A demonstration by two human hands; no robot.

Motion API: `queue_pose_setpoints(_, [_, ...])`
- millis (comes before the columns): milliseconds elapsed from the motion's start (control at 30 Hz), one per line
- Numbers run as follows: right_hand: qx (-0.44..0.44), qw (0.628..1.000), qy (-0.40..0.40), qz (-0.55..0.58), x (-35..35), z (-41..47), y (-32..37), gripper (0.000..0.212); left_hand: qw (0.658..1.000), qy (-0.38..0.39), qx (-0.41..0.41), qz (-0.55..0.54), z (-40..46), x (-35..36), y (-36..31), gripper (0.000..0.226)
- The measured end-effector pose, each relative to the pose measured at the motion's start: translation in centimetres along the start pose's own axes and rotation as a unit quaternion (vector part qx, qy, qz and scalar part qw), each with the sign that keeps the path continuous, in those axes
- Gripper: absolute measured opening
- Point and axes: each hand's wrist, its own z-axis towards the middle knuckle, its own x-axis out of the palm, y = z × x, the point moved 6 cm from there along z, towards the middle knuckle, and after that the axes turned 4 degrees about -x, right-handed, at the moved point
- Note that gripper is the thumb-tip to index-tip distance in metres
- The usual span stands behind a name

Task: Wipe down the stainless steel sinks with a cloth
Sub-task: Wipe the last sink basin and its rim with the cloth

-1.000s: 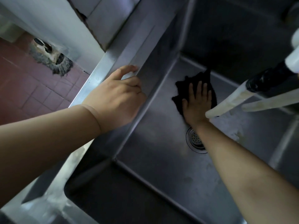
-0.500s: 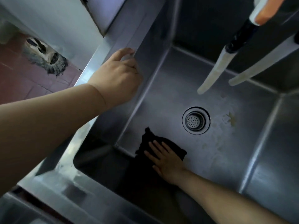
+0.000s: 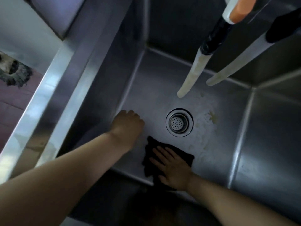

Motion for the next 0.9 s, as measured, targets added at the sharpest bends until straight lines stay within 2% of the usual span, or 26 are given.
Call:
queue_pose_setpoints(133, [0.067, 0.996, -0.062, 0.024, -2.2, 7.4, -2.2, 0.073, 0.993, -0.029, -0.086, -0.075, 1.6, 2.0, 0.1, 0.034])
queue_pose_setpoints(233, [0.122, 0.986, -0.106, 0.051, -4.6, 11.3, -6.0, 0.071, 0.988, -0.059, -0.111, -0.086, 2.4, 2.2, 0.6, 0.042])
queue_pose_setpoints(333, [0.194, 0.972, -0.115, 0.069, -6.4, 13.6, -11.0, 0.071, 0.99, -0.04, -0.112, -0.071, 2.8, 2.6, 0.3, 0.051])
queue_pose_setpoints(467, [0.286, 0.946, -0.136, 0.065, -7.8, 12.3, -17.9, 0.07, 0.995, 0.012, -0.088, -0.039, 3.4, 3.2, -1.4, 0.079])
queue_pose_setpoints(600, [0.344, 0.929, -0.127, 0.04, -6.8, 6.9, -22.1, 0.07, 0.996, 0.051, -0.067, -0.038, 4.5, 4.7, -3.7, 0.108])
queue_pose_setpoints(700, [0.37, 0.919, -0.132, 0.039, -5.1, 1.9, -22.1, 0.069, 0.994, 0.084, -0.072, -0.021, 5.0, 5.6, -5.2, 0.119])
queue_pose_setpoints(800, [0.392, 0.911, -0.121, 0.039, -3.1, -1.8, -19.7, 0.068, 0.992, 0.085, -0.085, -0.034, 5.3, 5.8, -5.7, 0.113])
queue_pose_setpoints(900, [0.409, 0.907, -0.094, 0.043, -1.3, -3.6, -15.3, 0.071, 0.992, 0.083, -0.078, -0.046, 5.2, 5.8, -5.5, 0.116])
